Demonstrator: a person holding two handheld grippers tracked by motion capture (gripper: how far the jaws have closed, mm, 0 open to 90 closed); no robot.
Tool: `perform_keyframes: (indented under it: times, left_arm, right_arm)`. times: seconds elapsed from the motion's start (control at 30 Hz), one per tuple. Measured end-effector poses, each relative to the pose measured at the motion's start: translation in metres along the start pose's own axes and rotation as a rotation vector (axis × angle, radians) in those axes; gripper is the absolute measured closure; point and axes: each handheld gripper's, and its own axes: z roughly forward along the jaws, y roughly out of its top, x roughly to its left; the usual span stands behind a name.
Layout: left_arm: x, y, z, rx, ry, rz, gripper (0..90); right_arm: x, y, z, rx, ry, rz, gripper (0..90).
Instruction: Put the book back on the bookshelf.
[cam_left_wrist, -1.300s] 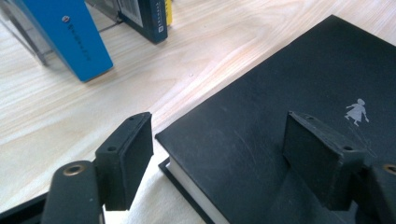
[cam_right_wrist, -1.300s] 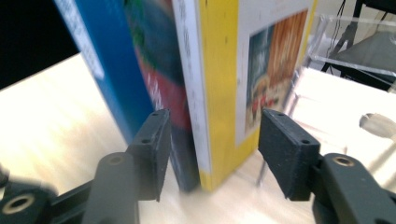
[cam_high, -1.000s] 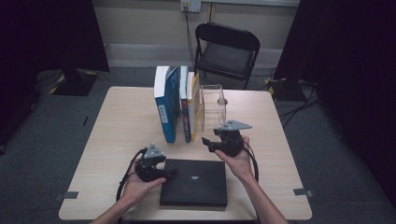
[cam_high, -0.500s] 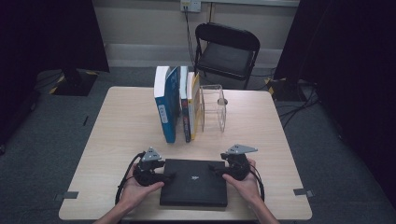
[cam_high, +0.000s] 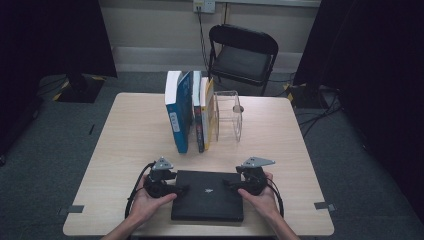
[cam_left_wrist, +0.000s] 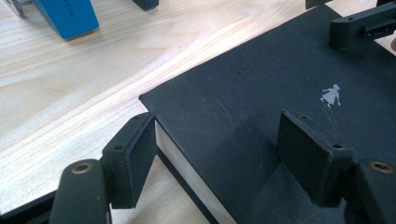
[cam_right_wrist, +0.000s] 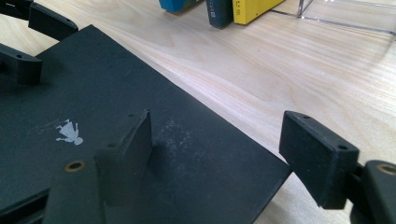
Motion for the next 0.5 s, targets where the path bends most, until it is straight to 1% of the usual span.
perform_keyframes:
  times: [0.1,0.2,0.23,0.27,0.3,0.37,0.47,0.5]
  left_arm:
    - [0.000,0.001,0.001,-0.001,0.003,0.008,28.9]
    - [-0.003,0.004,0.002,-0.008,0.033,0.040,29.6]
    - [-0.003,0.006,0.004,-0.009,0.033,0.046,31.1]
    - [-0.002,0.007,0.006,-0.018,0.023,0.032,31.1]
    - [0.000,0.008,0.008,-0.027,0.017,0.029,33.3]
    - [-0.001,0.013,0.014,-0.025,0.011,0.043,34.9]
    - [-0.002,0.017,0.021,-0.038,-0.001,0.047,35.7]
    - [-0.003,0.020,0.022,-0.024,-0.004,0.052,35.9]
  right_arm:
    - [0.000,-0.001,-0.001,-0.003,-0.003,-0.001,25.8]
    - [0.001,-0.002,-0.001,-0.007,-0.008,-0.004,25.8]
    - [0.001,-0.002,-0.002,-0.005,-0.013,-0.004,27.1]
    - [0.001,-0.002,-0.002,-0.005,-0.013,-0.004,27.1]
    - [0.001,-0.003,-0.004,-0.005,-0.014,-0.008,28.0]
    - [0.000,-0.006,-0.009,-0.006,-0.021,-0.010,28.0]
    - [-0.002,-0.011,-0.015,-0.011,-0.019,0.004,28.0]
    - [-0.003,-0.012,-0.016,-0.011,-0.019,0.008,28.0]
